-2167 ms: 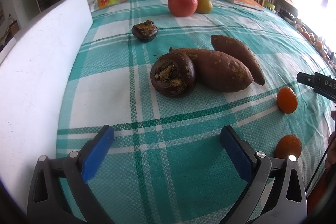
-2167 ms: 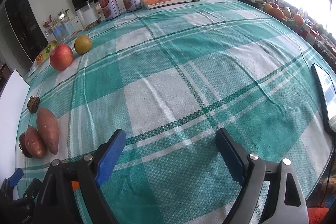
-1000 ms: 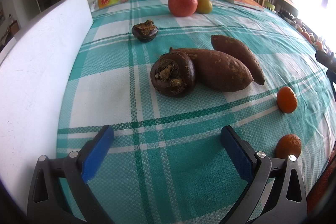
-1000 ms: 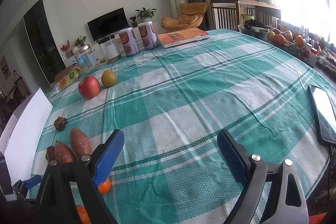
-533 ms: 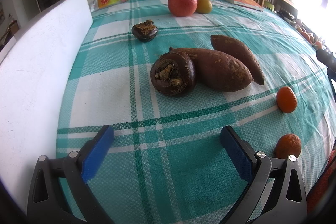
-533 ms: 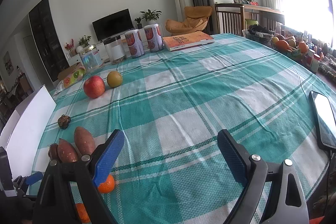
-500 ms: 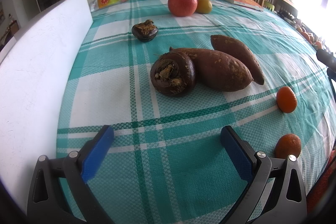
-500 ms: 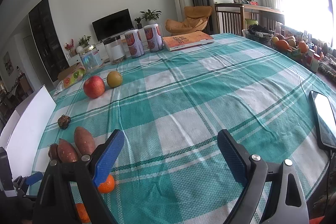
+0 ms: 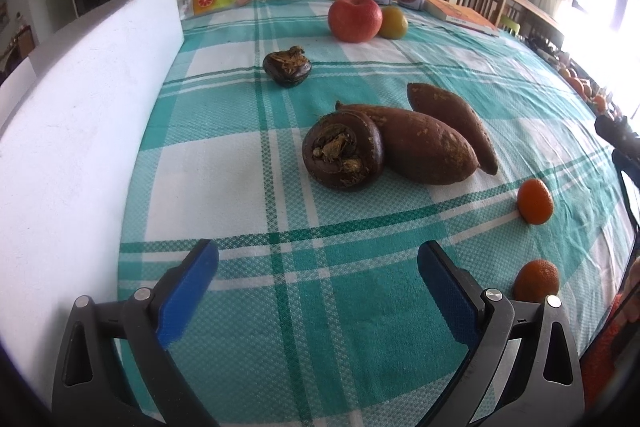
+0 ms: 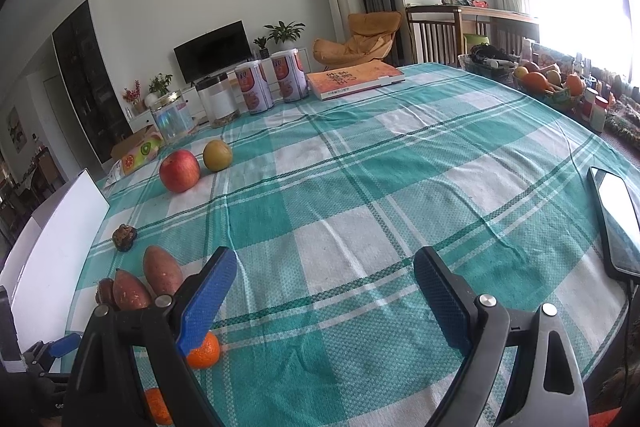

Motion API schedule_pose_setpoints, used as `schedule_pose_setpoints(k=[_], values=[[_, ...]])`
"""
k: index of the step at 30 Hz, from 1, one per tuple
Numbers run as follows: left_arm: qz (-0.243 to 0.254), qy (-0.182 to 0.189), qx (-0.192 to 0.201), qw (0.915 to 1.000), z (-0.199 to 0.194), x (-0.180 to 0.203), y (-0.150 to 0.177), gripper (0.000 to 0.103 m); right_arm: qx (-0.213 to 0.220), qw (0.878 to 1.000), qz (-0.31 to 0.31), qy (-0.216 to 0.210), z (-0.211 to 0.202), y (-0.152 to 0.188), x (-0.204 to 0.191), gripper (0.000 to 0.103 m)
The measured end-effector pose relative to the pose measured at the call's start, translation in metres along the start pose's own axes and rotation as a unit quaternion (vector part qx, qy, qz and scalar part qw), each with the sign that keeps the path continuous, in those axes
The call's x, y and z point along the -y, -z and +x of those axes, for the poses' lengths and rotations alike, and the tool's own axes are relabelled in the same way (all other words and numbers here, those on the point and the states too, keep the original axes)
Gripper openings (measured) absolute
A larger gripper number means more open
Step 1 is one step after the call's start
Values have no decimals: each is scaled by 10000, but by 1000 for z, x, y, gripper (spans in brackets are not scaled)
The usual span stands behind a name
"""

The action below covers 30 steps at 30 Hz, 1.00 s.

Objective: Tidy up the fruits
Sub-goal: 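Grasp the second brown round fruit with the left tool, then grasp a sweet potato lengthwise with the right tool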

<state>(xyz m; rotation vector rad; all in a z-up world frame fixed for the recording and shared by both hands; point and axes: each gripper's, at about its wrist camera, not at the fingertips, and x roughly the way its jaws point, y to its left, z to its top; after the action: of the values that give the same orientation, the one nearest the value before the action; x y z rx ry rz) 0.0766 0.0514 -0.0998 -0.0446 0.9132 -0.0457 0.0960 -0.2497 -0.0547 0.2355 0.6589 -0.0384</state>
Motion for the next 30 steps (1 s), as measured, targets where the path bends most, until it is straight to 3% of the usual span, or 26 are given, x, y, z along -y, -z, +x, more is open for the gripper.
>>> schedule_pose_setpoints(k=[6, 8, 11, 13, 18, 24, 30], values=[[34, -40, 1, 10000, 16, 8, -30, 98, 23, 10000, -10, 14, -1, 1, 0, 90], [-8, -37, -25, 10000, 23, 8, -37, 93, 22, 10000, 21, 10, -1, 1, 1, 90], [-23, 196, 84, 9998, 27, 8, -44, 76, -13, 9999, 115, -87, 1, 1, 4, 90], [73, 415, -27, 9991, 30, 9, -44, 49, -153, 9991, 247, -317, 6, 1, 9, 90], [318, 345, -115, 9988, 17, 13, -32, 48, -1070, 9844, 294, -1368, 29, 12, 1, 90], [566, 502, -434, 9962, -10, 14, -6, 48, -1280, 9714, -966, -1749, 24, 26, -59, 90], [467, 515, -420, 9967, -16, 9, 7, 49, -2128, 9571, -628, -1862, 71, -7, -91, 72]])
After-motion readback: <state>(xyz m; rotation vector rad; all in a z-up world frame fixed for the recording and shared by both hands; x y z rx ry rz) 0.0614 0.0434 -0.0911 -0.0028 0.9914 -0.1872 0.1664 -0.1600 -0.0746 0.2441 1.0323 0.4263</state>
